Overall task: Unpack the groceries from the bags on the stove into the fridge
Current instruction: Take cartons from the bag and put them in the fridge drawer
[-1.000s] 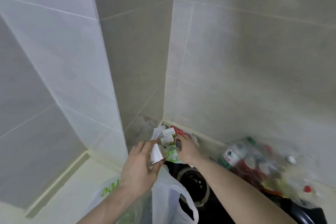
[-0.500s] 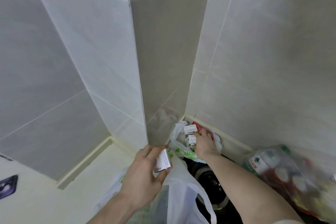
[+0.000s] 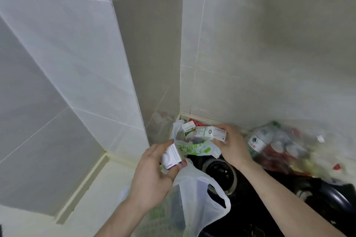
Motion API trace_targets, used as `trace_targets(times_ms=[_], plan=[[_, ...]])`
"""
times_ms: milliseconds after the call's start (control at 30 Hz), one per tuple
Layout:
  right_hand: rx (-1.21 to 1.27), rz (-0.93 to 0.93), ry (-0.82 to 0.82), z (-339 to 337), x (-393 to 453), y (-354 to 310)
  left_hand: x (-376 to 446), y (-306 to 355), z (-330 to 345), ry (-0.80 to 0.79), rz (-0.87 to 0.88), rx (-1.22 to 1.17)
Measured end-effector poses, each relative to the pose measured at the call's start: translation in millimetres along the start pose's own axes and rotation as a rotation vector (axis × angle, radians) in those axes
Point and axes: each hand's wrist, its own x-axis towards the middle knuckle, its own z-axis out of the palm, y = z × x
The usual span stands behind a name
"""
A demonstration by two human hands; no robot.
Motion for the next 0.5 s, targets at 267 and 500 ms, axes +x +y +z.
trace_targets(times_ms=[267, 500], plan=[[0.182, 0.118, 0.18, -76.0, -126.1, -28.6, 10.3, 21.6, 19.5, -0.221, 0.147, -0.054], [0.203, 0.198, 0.334, -110.9, -229.1, -16.0, -5.1, 79.6, 59.2, -0.389, 0.331, -0.068]])
